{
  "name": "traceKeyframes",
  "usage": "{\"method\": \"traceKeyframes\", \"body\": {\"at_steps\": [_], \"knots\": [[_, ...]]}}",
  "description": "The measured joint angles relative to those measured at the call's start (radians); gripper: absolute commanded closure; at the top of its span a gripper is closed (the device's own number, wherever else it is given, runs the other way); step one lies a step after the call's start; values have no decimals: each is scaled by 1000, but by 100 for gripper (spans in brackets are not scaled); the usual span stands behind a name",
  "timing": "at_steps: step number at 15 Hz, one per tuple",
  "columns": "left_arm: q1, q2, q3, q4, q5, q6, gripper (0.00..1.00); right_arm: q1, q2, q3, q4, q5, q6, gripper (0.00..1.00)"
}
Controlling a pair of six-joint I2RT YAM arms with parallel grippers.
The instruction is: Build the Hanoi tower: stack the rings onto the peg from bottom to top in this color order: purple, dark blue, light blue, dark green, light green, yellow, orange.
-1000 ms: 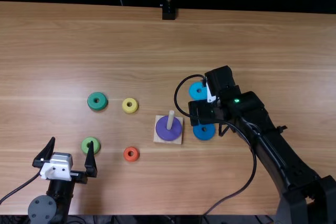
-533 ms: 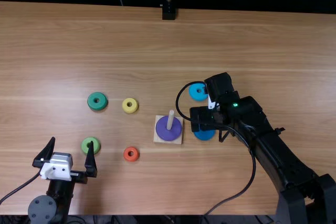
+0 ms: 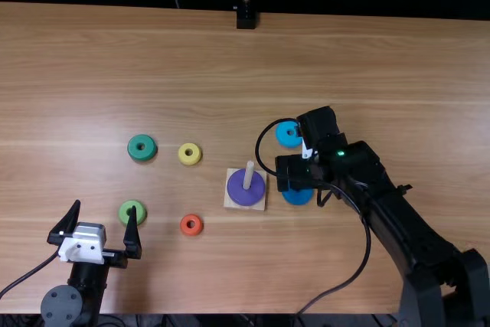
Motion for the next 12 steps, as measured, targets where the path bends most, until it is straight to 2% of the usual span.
{"method": "traceKeyframes", "body": {"at_steps": [12], "knots": [[0,0,0,-1,0,0,0,22,87,-21,-1,-1,2,0]]}}
